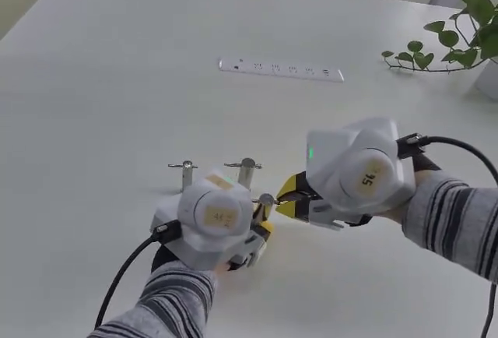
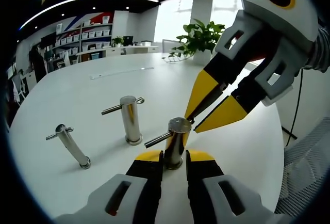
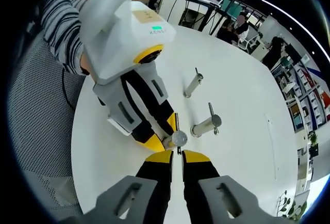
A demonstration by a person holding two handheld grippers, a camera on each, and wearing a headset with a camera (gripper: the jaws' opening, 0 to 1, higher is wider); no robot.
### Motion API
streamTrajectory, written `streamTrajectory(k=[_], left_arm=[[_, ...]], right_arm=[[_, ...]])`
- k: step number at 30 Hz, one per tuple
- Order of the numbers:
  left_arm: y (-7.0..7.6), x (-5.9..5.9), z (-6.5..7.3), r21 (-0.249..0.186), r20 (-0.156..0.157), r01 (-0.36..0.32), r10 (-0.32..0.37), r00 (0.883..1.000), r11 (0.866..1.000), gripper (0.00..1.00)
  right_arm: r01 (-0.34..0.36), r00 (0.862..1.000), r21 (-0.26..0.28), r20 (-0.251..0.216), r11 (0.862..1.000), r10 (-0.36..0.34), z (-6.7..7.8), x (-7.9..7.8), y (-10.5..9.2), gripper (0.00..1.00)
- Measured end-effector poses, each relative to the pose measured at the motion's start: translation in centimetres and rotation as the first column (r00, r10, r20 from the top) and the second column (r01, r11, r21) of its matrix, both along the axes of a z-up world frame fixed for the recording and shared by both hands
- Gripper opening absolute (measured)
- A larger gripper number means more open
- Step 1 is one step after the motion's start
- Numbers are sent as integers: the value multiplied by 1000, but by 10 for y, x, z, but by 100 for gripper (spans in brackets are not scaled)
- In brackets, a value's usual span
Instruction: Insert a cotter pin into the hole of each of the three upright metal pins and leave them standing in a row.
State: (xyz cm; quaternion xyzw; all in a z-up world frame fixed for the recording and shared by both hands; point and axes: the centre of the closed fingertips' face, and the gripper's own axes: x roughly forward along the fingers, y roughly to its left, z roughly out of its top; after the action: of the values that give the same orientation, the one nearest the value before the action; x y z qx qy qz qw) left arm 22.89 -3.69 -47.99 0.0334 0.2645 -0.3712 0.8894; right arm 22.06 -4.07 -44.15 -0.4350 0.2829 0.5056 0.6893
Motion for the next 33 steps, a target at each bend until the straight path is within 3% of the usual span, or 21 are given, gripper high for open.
streamTrajectory(k=[3,9,16,25,29,33], left_arm=[[-1,-2,5,-6,-1,10,-10,1000,1000,19],[7,-2,10,2,-9,11,-11,1000,1000,28],[19,-1,14,11,-8,-3,3,1000,1000,34],[27,-4,21,10,-15,-3,3,1000,1000,39],[32,-6,26,-4,-22,-12,12,1000,1000,42],[39,-13,30,-26,-32,-35,35,999,999,44]], right_arm=[[22,1000,24,-18,999,-22,2,0,0,5],[131,985,145,-129,981,-113,8,3,11,10],[157,975,149,-182,976,-129,-1,5,20,11],[171,967,137,-212,976,-139,-6,8,24,9],[204,953,151,-255,967,-161,-5,6,24,8],[188,955,145,-257,971,-146,-4,4,23,8]])
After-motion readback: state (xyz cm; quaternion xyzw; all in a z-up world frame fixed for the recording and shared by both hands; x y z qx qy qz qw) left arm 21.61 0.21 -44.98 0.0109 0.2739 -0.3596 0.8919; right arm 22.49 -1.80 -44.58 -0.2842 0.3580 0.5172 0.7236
